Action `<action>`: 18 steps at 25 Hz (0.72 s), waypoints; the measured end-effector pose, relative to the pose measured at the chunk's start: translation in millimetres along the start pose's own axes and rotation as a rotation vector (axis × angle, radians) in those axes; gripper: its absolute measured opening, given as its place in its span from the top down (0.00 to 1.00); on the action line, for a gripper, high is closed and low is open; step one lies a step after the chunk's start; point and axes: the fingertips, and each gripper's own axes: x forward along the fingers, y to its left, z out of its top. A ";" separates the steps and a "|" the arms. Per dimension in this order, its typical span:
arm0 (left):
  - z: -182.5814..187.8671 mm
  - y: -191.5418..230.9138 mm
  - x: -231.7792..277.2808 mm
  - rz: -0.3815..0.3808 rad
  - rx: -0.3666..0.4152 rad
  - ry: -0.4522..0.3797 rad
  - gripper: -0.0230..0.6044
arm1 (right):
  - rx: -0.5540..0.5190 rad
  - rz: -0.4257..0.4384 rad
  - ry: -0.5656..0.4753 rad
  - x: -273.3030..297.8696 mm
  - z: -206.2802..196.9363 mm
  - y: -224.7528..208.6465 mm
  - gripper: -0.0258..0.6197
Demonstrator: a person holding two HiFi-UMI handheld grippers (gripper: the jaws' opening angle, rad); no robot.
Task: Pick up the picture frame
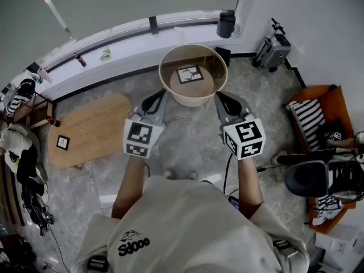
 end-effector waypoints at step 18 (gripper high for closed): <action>-18.3 -35.3 27.6 0.048 0.012 0.070 0.95 | 0.079 -0.004 0.013 -6.5 -36.9 -60.6 0.96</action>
